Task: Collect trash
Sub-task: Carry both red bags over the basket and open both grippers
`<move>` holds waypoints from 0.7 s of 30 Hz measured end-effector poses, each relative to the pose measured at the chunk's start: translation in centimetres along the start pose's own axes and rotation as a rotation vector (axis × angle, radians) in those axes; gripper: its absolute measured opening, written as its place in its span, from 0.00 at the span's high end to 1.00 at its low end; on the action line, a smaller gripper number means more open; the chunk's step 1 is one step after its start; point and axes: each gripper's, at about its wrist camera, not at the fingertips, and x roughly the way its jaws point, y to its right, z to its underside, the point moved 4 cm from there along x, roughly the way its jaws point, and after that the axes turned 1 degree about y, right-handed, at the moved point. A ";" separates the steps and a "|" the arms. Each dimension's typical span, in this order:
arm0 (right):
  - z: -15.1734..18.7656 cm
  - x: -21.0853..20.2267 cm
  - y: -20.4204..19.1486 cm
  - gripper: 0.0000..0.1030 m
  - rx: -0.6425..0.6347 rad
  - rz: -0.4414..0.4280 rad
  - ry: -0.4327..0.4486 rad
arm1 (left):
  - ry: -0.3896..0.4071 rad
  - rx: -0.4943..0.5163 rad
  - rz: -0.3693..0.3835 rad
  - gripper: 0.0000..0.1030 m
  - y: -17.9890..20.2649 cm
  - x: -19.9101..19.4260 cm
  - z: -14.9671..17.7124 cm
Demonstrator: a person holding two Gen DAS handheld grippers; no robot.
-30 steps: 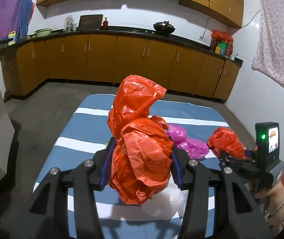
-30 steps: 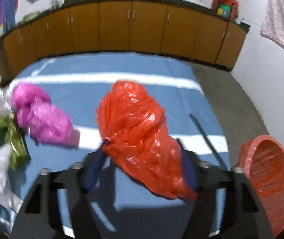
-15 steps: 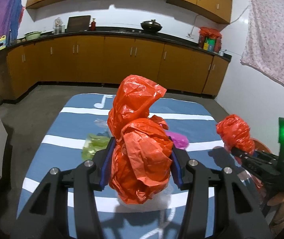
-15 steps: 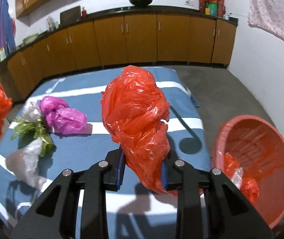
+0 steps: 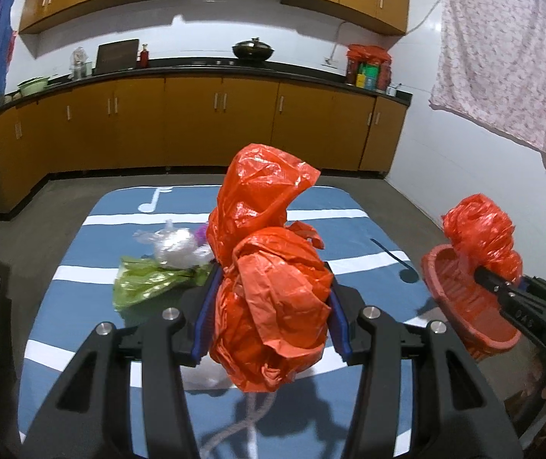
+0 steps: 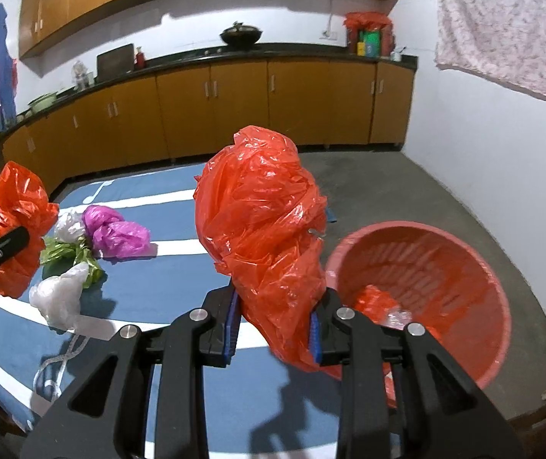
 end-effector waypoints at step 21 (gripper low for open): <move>2.5 -4.4 7.5 0.72 0.121 0.185 0.038 | -0.047 0.115 0.161 0.53 11.3 2.1 1.0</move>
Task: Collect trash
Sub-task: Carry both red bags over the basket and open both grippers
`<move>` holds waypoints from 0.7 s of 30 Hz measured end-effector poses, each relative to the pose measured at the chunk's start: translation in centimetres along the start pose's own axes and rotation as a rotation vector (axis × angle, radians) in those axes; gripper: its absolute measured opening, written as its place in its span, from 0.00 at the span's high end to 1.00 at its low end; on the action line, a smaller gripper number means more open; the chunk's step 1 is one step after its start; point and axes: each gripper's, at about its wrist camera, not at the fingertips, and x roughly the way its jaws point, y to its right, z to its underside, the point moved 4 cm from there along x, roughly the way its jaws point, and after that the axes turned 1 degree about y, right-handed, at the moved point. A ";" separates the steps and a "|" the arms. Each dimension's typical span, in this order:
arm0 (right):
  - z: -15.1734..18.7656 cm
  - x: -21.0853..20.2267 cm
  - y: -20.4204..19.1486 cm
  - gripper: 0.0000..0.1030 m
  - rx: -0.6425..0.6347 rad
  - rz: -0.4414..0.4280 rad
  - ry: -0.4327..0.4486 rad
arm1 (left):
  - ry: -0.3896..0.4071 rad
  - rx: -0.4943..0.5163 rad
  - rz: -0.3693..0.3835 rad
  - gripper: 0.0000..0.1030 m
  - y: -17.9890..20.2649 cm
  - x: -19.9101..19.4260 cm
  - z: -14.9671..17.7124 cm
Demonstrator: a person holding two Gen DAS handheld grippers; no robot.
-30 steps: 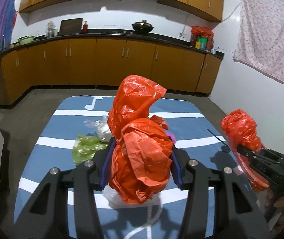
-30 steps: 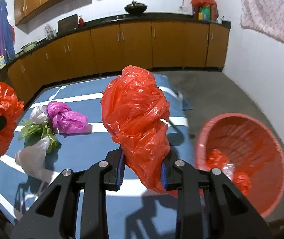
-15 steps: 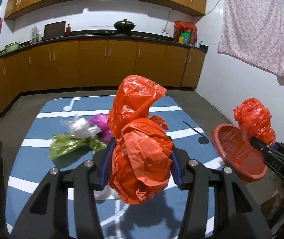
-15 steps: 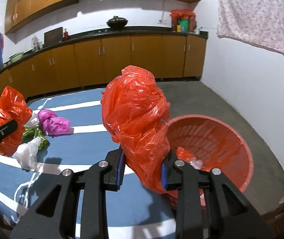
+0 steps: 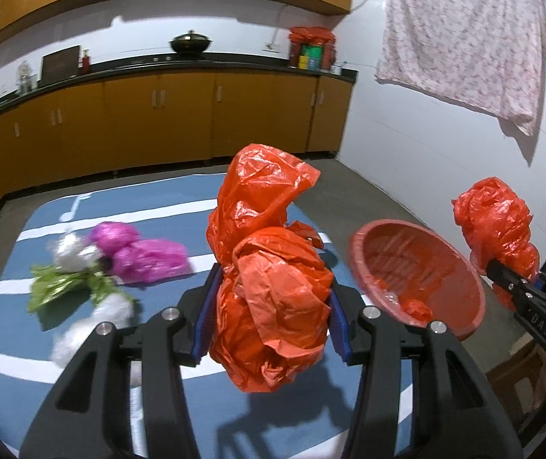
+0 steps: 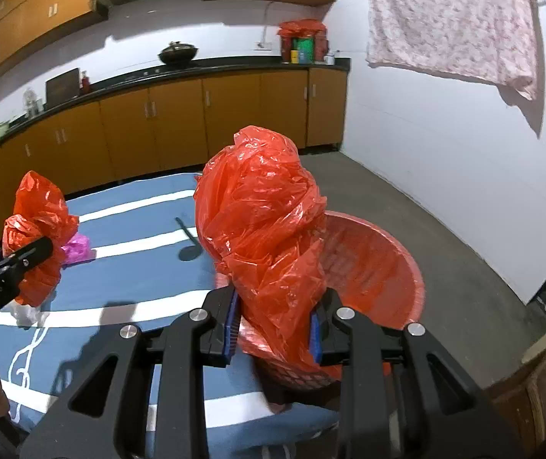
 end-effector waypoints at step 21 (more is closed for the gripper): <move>-0.7 3.8 6.4 0.72 0.185 0.043 -0.019 | -0.050 0.131 0.198 0.53 10.0 6.7 -1.0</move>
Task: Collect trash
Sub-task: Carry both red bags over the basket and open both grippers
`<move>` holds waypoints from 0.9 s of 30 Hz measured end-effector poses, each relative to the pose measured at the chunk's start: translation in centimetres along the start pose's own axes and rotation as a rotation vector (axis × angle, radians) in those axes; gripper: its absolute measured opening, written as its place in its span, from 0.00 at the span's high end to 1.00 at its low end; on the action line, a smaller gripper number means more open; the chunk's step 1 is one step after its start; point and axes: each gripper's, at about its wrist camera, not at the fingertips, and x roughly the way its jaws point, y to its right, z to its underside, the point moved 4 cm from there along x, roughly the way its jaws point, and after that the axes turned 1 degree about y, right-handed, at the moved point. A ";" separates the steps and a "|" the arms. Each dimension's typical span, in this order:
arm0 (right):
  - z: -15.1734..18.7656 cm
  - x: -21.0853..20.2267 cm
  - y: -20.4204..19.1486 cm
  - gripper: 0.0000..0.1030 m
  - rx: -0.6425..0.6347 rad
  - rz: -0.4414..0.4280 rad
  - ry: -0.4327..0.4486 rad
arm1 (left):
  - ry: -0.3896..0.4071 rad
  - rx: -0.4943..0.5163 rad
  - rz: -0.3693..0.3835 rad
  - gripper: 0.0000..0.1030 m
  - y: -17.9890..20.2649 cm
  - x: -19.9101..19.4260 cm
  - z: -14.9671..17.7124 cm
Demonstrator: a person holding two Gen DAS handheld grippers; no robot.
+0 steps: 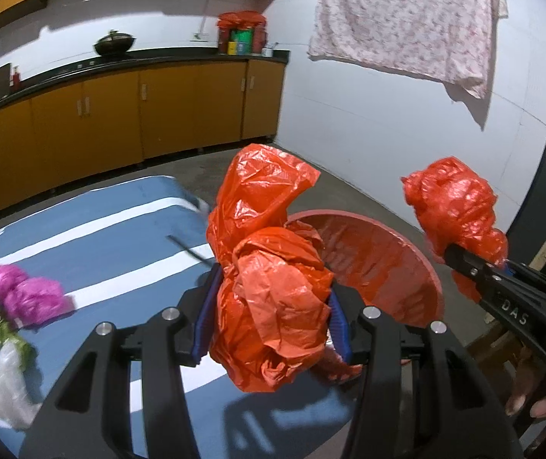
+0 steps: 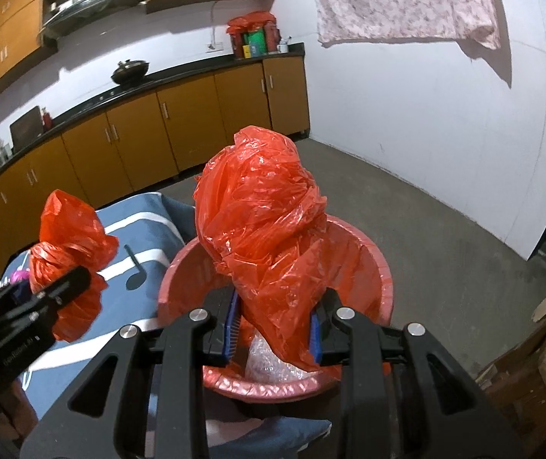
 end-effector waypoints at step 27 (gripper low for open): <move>-1.9 1.1 3.7 0.17 0.108 0.045 0.085 | -0.052 -0.034 0.025 0.16 0.2 6.0 -1.1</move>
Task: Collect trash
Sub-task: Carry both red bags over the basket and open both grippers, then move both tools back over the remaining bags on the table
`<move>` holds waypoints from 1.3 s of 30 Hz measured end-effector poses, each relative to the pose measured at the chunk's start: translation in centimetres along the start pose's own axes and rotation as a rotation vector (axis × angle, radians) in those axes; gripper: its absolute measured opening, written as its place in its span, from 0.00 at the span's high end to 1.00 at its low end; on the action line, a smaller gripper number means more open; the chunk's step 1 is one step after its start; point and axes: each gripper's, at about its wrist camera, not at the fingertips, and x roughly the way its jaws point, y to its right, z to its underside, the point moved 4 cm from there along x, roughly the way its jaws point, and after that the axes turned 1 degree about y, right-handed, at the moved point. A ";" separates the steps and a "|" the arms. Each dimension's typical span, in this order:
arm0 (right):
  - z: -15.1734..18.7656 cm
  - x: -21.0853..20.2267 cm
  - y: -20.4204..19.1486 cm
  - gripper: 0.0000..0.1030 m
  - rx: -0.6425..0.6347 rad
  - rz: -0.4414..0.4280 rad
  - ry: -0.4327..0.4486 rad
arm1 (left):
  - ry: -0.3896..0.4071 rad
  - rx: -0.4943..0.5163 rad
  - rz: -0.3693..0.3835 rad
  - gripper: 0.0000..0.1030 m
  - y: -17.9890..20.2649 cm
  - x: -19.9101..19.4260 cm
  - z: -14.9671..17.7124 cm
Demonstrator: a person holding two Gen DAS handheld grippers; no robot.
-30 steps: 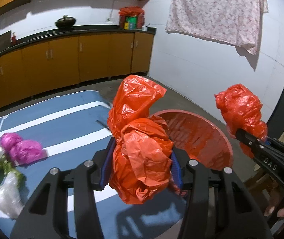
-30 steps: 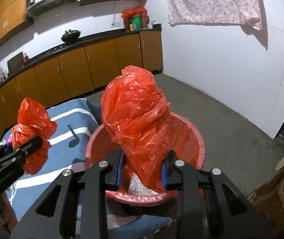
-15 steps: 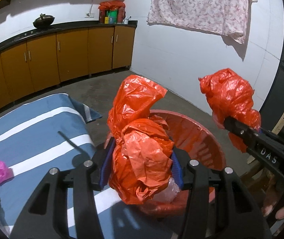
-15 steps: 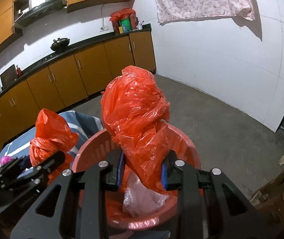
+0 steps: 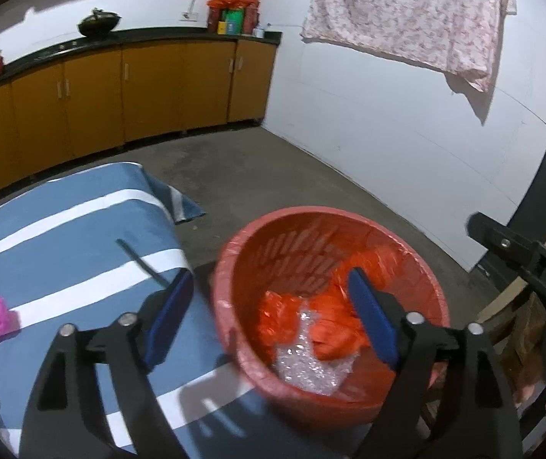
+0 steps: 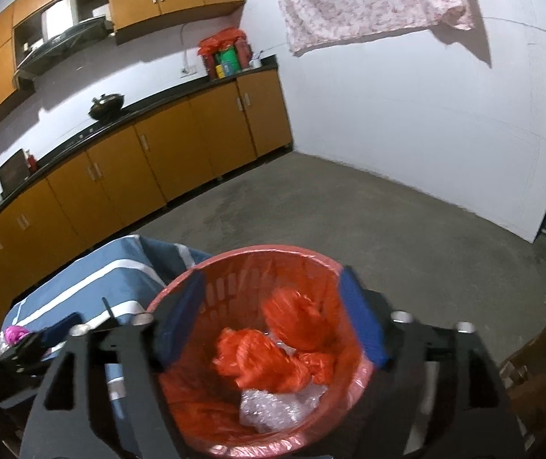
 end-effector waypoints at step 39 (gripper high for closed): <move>17.1 -7.1 -36.6 0.06 -0.522 -0.488 -0.135 | 0.195 -0.388 -0.835 0.04 -31.3 -33.5 15.8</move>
